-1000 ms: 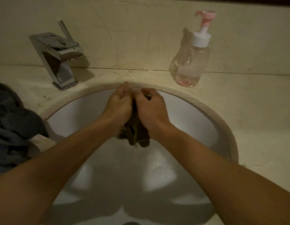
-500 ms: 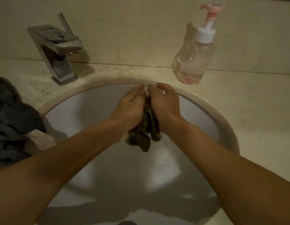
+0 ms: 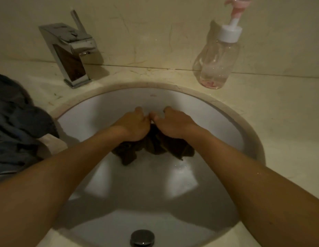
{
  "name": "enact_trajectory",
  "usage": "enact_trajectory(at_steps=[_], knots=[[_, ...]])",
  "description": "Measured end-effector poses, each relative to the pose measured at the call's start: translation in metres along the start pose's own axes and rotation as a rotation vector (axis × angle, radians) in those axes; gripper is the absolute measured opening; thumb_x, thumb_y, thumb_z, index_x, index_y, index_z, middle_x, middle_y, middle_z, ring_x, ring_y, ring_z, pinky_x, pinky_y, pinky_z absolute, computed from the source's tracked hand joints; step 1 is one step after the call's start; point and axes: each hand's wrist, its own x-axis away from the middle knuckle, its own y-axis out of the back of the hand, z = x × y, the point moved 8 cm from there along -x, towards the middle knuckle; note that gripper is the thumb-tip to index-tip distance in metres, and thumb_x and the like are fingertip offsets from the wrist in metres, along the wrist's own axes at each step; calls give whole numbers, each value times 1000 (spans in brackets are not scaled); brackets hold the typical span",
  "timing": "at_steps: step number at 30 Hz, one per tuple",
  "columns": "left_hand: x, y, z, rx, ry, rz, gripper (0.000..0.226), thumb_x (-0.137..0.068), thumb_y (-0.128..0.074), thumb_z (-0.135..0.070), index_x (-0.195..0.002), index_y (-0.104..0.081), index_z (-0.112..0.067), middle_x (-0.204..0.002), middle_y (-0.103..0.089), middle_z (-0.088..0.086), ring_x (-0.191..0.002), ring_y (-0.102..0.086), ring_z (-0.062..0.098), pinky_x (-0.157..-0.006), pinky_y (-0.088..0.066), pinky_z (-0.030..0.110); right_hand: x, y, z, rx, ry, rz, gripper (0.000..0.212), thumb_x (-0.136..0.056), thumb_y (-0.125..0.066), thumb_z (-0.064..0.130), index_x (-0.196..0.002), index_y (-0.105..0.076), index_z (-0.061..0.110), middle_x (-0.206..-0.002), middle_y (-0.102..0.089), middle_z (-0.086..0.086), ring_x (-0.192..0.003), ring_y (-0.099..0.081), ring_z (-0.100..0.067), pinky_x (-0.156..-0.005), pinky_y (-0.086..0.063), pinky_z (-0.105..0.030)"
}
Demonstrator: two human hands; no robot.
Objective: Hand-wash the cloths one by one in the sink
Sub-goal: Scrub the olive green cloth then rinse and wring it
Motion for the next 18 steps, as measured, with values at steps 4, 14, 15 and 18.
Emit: enact_trajectory(at_steps=[4,14,15,18], knots=[[-10,3,14,-296,-147,-117,83,-95,-54,-52,-154,-22,-4,-149,-40,20,-132,-46,39,-107,-42,48,-5,-11,5,361,170,88,64,-100,-59,46,-154,-37,19,-158,-29,-14,-139,-42,-36,-111,-42,-46],[-15,-27,19,-376,-182,140,88,-70,-65,-77,-137,-39,-26,-131,-54,-2,-115,-56,24,-97,-49,41,-12,-45,-18,589,231,266,56,-89,-65,22,-143,-50,24,-129,-61,-3,-110,-62,-27,-89,-55,-39],[-12,-30,21,-417,-187,175,95,-63,-67,-76,-141,-38,-30,-137,-53,-3,-120,-56,25,-100,-49,43,-15,-44,-16,610,244,204,51,-89,-67,20,-139,-53,23,-127,-61,-4,-110,-63,-28,-87,-54,-38],[-12,-30,29,-478,-190,178,97,-54,-66,-74,-140,-43,-36,-139,-55,-3,-122,-58,25,-101,-50,42,-15,-44,2,474,317,125,32,-96,-61,15,-128,-59,18,-122,-62,-6,-109,-62,-29,-84,-47,-35]])
